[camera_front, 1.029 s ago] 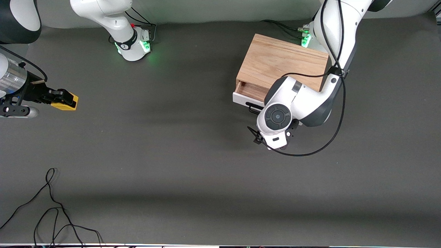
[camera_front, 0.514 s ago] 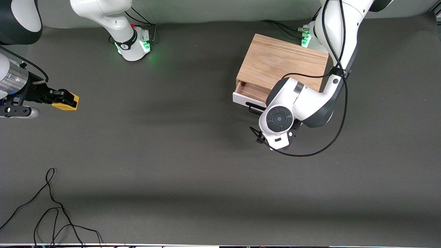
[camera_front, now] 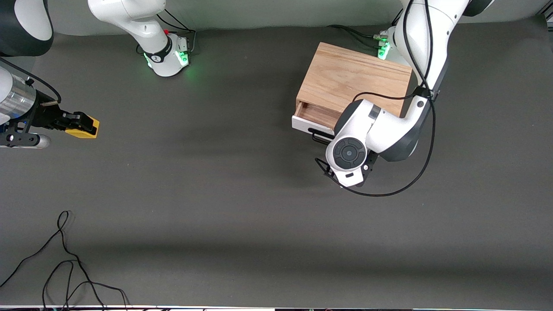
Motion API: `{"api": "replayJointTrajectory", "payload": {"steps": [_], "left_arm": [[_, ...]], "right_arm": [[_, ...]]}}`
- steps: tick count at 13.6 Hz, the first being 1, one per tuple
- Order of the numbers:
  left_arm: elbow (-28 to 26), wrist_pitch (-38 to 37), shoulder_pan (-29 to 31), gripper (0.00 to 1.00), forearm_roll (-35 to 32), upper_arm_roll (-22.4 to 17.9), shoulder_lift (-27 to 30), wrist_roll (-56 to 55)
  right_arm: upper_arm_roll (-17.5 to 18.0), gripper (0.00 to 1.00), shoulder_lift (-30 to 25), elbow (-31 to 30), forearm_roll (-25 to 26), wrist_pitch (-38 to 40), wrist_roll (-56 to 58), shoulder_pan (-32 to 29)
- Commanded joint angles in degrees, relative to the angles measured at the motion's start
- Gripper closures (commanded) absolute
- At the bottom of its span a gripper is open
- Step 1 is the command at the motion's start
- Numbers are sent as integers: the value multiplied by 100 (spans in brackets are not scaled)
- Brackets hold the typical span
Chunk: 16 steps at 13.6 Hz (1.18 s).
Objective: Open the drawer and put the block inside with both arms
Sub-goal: 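Pull the drawer open with the left gripper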
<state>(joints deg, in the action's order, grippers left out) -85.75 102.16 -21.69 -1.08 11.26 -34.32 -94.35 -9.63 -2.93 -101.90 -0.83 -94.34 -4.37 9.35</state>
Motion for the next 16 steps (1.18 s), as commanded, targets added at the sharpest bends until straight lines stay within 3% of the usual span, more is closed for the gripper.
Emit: {"api": "replayJointTrajectory", "payload": {"steps": [1, 16], "left_arm": [[15, 207, 25, 0, -138, 8, -109, -5], [348, 1043, 25, 0, -577, 8, -83, -5]], "right_arm": [[-21, 85, -68, -23, 109, -5, -143, 40], [-30, 85, -68, -32, 109, -5, -143, 40]]}}
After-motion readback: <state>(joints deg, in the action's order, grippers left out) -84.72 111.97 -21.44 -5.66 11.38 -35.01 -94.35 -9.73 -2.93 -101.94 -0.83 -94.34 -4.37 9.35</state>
